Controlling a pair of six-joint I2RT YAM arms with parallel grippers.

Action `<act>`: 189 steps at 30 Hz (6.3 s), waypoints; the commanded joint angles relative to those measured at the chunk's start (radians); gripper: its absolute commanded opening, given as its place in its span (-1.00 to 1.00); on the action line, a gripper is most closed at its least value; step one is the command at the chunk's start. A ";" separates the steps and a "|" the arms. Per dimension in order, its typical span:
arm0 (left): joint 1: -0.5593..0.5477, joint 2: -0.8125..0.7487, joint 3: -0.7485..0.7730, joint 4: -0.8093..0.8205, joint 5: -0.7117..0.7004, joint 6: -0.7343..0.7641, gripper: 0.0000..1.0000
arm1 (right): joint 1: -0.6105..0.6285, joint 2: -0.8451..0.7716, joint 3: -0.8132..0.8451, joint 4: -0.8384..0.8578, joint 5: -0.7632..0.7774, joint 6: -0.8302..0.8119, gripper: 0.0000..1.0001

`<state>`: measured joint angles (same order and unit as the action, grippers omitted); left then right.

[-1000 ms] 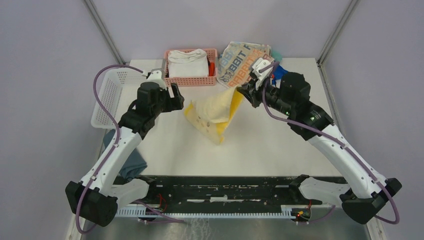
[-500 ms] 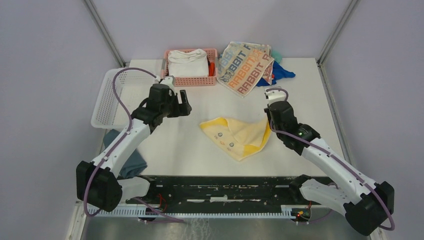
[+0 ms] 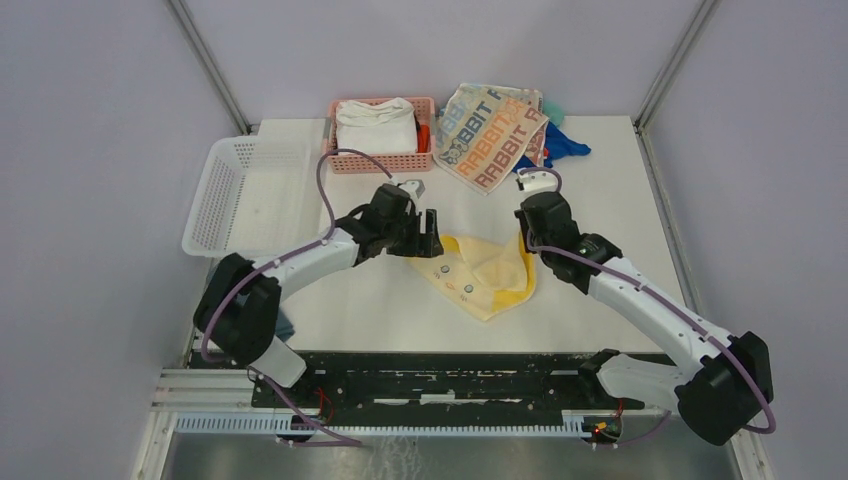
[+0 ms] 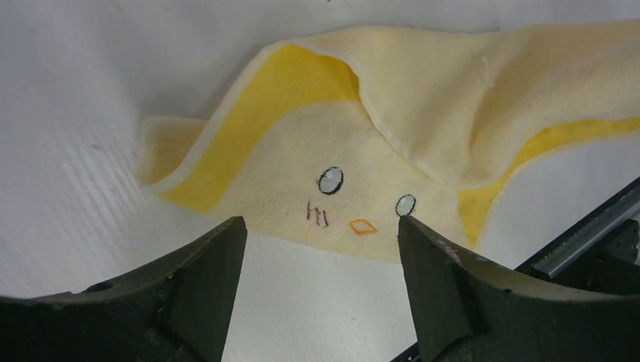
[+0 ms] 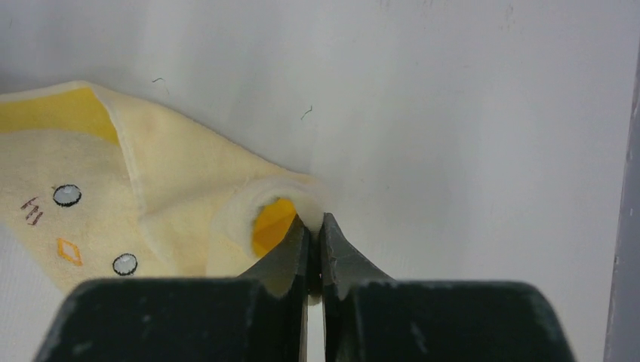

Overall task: Roll the towels
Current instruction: Place the towel at the center of the board, then flatten out the towel at the center of the board.

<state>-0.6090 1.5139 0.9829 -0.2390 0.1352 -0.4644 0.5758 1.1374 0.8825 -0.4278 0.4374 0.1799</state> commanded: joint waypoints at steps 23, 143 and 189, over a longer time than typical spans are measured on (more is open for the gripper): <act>0.007 0.658 0.561 0.500 0.429 -0.338 0.53 | 0.011 -0.074 0.220 -0.029 -0.521 -0.111 -0.99; 0.316 -0.059 0.268 -0.271 -0.269 0.106 -0.95 | -0.301 0.332 0.309 -0.285 -0.167 0.188 -1.00; 0.355 -0.014 0.143 -0.057 -0.202 -0.041 -0.95 | -0.386 0.511 0.515 -0.319 -0.190 0.217 -1.00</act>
<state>-0.2649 1.3930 1.0149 -0.4500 -0.0277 -0.5110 0.2020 1.5768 1.3132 -0.8818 0.1764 0.3779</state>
